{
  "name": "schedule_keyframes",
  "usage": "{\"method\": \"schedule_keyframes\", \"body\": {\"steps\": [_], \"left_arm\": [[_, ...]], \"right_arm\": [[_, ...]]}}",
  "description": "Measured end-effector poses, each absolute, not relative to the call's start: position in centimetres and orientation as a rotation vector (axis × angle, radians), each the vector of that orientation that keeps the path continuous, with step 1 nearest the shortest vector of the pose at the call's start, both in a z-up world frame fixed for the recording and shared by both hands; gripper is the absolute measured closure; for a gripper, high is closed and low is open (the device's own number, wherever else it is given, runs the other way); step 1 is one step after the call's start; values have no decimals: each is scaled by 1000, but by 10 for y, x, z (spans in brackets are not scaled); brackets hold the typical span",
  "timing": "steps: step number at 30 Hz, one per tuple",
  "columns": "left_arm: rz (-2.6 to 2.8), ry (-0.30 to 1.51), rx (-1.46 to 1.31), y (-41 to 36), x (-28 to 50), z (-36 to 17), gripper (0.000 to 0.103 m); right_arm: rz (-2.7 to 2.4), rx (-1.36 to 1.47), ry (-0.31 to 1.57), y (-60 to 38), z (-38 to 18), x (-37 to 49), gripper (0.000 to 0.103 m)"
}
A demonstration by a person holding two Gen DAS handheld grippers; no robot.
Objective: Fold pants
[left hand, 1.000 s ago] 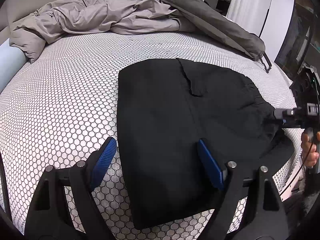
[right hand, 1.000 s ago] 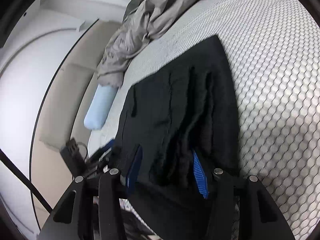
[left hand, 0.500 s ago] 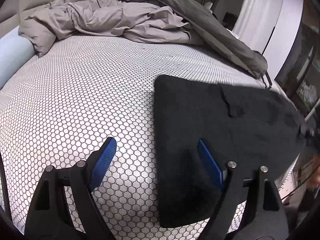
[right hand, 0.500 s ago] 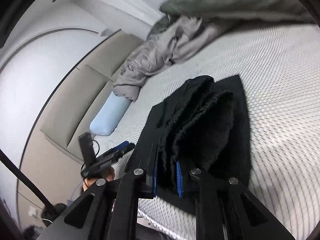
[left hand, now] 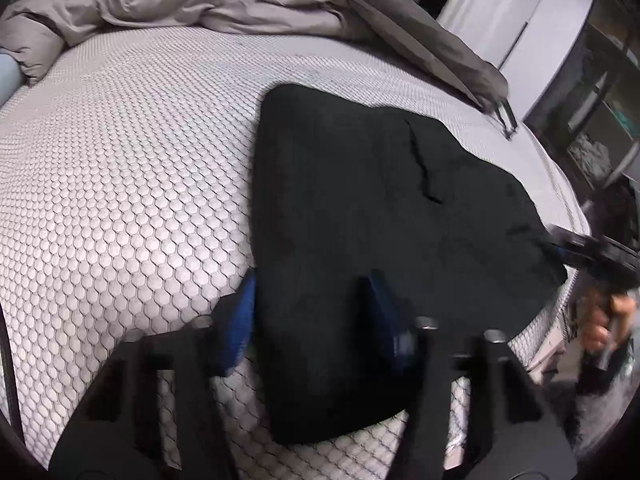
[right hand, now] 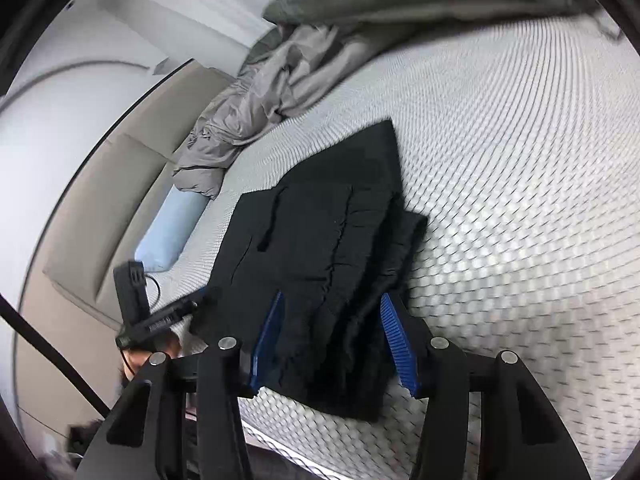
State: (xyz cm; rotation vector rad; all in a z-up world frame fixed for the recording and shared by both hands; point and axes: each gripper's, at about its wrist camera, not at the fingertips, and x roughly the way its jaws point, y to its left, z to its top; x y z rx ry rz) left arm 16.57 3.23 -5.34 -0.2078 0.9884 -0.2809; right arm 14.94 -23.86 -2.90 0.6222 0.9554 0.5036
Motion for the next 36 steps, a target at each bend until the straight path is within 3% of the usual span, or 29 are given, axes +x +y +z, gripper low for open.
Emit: {"method": "schedule_keyframes", "body": {"steps": [1,2,6,10,13,16,23,30,36], "left_arm": [[-276,989,-178,29,161,-52,54],[-279,994,-152,24,157,-50,54],[-241,952,-53,14,139,-31,50],[-238,766,24,2,124,-9,35],[-336,766,33,-21,125,-12,32],[-385,812,57,-43,135,-25,32],[-441,859,121,-55,137,-52,29],[-424,874,71,-15,130,-48,28],[-367,822,9,1,142,-28,28]], "right_arm": [[481,598,971,-232,-34,156,63],[450,553,979,-227,-36,165,68],[372,407,981,-215,-33,173,67],[341,297,860,-214,0,141,59],[377,190,772,-188,21,129,54],[438,121,794,-154,15,134,36],[385,-148,889,-95,-32,152,33],[260,-262,872,-123,-25,133,33],[253,-119,873,-142,-3,125,29]]}}
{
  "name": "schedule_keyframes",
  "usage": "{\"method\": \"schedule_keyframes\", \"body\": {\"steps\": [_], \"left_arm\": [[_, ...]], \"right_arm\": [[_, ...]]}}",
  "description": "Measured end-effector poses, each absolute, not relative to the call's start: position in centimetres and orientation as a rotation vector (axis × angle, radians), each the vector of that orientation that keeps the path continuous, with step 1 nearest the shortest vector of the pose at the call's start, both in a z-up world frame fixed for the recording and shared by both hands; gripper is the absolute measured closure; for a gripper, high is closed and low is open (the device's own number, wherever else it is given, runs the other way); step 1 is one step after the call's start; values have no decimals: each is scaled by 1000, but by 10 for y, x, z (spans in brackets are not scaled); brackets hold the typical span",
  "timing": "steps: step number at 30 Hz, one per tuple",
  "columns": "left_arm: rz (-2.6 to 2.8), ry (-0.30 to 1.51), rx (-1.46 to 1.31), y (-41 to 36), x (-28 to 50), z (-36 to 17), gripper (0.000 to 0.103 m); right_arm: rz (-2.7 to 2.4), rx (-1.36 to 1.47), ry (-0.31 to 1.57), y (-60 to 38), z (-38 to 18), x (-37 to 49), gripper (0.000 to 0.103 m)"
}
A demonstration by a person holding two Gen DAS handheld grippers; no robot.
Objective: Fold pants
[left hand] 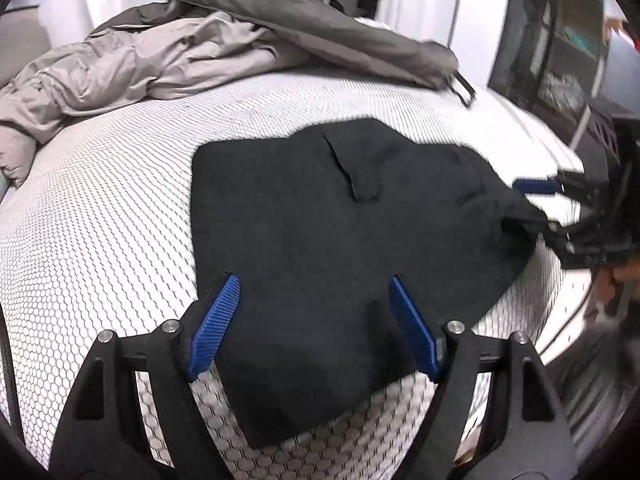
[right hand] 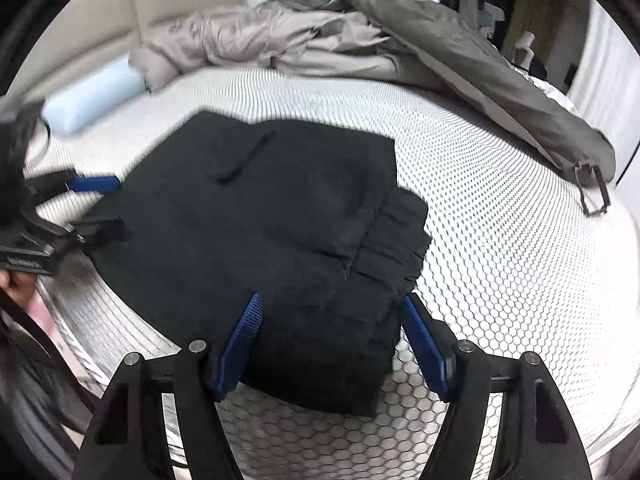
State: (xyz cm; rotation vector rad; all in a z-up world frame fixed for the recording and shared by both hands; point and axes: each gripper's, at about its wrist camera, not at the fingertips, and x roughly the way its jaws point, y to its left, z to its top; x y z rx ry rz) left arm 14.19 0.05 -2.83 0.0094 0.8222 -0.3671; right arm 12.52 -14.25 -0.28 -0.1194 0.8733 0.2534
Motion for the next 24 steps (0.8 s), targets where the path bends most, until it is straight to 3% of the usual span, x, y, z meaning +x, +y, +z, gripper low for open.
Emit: {"method": "schedule_keyframes", "body": {"steps": [2,9,13,19,24], "left_arm": [[-345,824,-21,2,152,-27,28],[-316,867,39,-15,178,-45,28],[-308,870,61,-16,173,-44,28],[-297,858,45,-20,170,-38,28],[-289,867,64,-31,174,-41,28]], "right_arm": [[271,-86,856,-140,5,128,24],[274,-226,839,-83,4,184,24],[214,-285,860,-109,8,171,24],[305,-156,787,-120,44,153,24],[398,-186,885,-77,9,181,23]]}}
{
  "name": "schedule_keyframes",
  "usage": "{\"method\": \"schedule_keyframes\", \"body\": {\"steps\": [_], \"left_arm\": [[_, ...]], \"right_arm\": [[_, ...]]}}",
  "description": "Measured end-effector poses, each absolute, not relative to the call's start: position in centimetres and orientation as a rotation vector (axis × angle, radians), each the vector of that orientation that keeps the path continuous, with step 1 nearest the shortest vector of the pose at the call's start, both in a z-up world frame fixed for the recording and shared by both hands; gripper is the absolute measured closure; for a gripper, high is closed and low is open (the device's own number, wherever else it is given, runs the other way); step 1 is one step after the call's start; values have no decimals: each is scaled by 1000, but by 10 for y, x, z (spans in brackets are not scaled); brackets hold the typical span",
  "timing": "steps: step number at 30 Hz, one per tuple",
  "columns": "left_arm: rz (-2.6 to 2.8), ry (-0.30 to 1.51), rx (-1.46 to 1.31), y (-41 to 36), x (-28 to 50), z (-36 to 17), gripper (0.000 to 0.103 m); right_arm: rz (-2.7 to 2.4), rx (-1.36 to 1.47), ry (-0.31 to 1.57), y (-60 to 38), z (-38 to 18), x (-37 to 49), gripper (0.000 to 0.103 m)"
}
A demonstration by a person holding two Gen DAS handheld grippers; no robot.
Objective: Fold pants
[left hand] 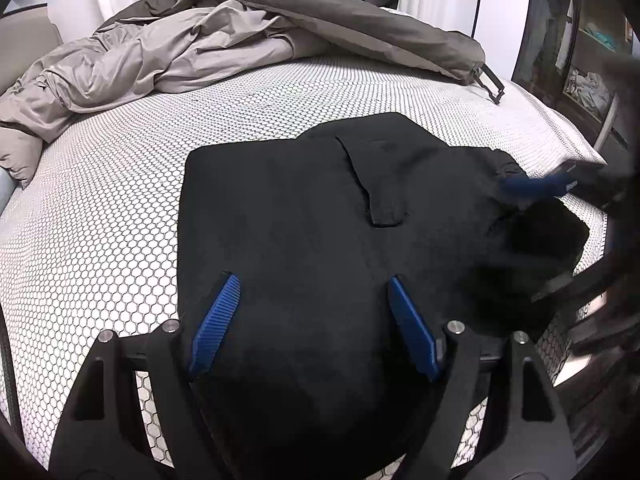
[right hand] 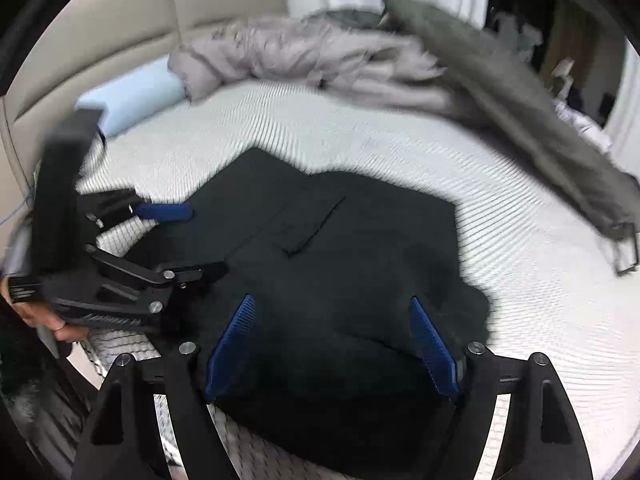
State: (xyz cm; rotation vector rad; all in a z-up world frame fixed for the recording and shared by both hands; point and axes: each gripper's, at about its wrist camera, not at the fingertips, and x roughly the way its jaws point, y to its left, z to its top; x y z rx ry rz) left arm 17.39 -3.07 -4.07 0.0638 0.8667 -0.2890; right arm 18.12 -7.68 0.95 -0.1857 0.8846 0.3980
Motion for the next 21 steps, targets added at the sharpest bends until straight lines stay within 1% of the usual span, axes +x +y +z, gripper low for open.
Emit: {"method": "schedule_keyframes", "body": {"steps": [2,5,6,7,9,12,16,19,21], "left_arm": [[-292,878,81,-33,175,-43,28],[-308,878,95,-29,173,-46,28],[-316,878,95,-27,172,-46,27],[-323,879,91,-24,170,-46,27],[-328,883,89,-21,167,-47,27],[-327,880,84,-19,165,-41,27],[-299,833,60,-16,179,-24,27],[-248,862,57,-16,207,-25,28],[-235,927,97,-19,223,-38,29]], "right_arm": [[390,-204,938,-69,-12,195,23],[372,-221,947,-78,-25,194,23],[354,-226,945,-85,-25,194,23],[343,-227,940,-96,-24,191,27],[337,-219,934,-112,-23,189,29],[314,-228,916,-126,-20,184,29],[324,-154,851,-126,-5,192,28],[344,-90,847,-114,0,214,28],[355,-82,877,-99,-8,232,29]]}}
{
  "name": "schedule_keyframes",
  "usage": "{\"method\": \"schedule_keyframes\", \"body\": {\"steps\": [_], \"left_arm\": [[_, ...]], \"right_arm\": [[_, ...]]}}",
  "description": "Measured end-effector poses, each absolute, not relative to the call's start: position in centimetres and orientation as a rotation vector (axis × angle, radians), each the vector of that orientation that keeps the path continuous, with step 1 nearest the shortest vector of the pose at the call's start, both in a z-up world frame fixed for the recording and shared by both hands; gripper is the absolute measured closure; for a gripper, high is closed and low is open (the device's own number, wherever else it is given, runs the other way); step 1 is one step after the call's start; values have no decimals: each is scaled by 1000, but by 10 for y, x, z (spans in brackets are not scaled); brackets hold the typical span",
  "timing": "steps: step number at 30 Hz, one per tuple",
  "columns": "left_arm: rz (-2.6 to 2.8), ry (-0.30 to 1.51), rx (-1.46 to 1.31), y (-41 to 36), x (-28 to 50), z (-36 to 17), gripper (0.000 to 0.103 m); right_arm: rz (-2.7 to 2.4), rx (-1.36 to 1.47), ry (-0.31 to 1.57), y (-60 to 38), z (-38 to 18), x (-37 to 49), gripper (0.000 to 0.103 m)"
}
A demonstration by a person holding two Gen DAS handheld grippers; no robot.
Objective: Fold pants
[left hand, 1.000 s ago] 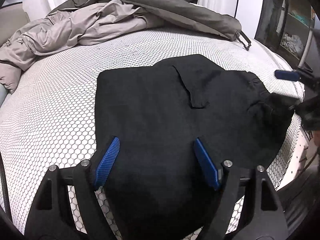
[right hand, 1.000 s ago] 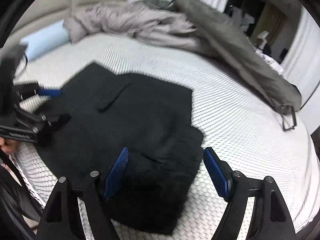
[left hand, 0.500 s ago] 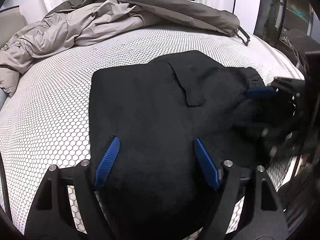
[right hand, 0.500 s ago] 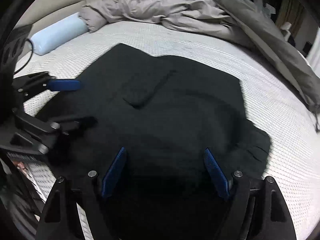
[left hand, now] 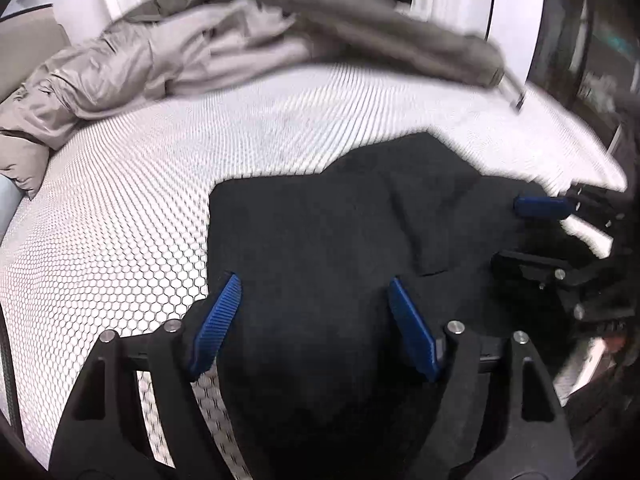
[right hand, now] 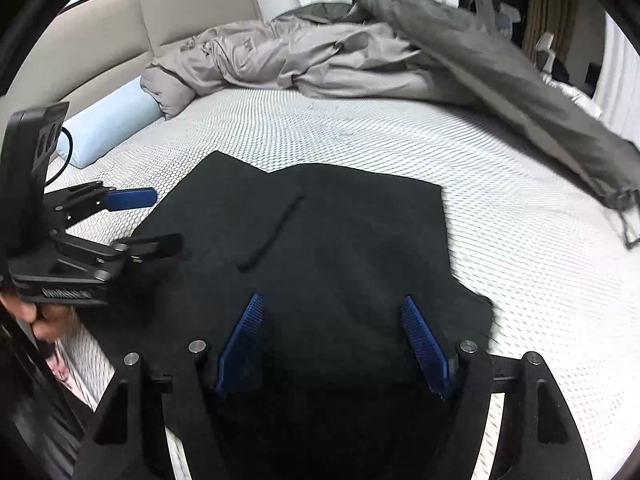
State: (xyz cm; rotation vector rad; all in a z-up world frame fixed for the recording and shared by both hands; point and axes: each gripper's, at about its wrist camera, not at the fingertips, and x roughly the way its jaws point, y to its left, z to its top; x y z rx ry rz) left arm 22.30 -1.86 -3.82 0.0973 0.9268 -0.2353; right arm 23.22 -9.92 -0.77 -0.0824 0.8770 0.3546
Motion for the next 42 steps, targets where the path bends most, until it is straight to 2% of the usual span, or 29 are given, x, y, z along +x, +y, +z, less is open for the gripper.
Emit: {"method": "schedule_keyframes", "body": {"steps": [2,4,7,12,14,15,16,18,21,23,24,25,26,28,34,42], "left_arm": [[-258,950,97,-15,227,-49,29],[-276,947,80,-7,225,-49,29],[-249,944,83,5,219,-48,26],[-191,946,-67,33,200,-40,26],[-212,962,-116,39,186,-41,26],[-228,974,-135,40,181,-44,27],[-227,990,-134,40,179,-49,36],[-234,967,-150,42,174,-51,44],[-185,914,-125,41,162,-38,44],[-161,864,-104,39,151,-22,35],[-160,838,-95,39,145,-15,22],[-156,791,-80,37,135,-6,14],[-144,753,-58,35,126,0,12],[-120,706,-21,30,109,8,1],[-64,644,-93,30,70,6,1],[-56,588,-68,24,61,2,1]], "right_arm": [[344,-159,937,-81,-19,244,37],[325,-261,977,-77,-29,241,39],[342,-216,970,-109,-25,228,45],[369,-57,900,-147,-7,207,44],[367,39,899,-163,-2,199,39],[363,80,906,-173,-3,197,39],[363,128,926,-182,-8,197,39],[345,182,991,-195,-25,205,39],[368,217,987,-200,-28,207,41],[350,170,926,-194,-14,190,36],[345,147,891,-192,-3,182,31],[345,136,863,-191,4,176,17],[344,131,838,-192,10,170,10],[348,121,777,-190,26,157,8],[375,129,657,-181,41,119,1],[371,158,546,-174,29,102,0]]}}
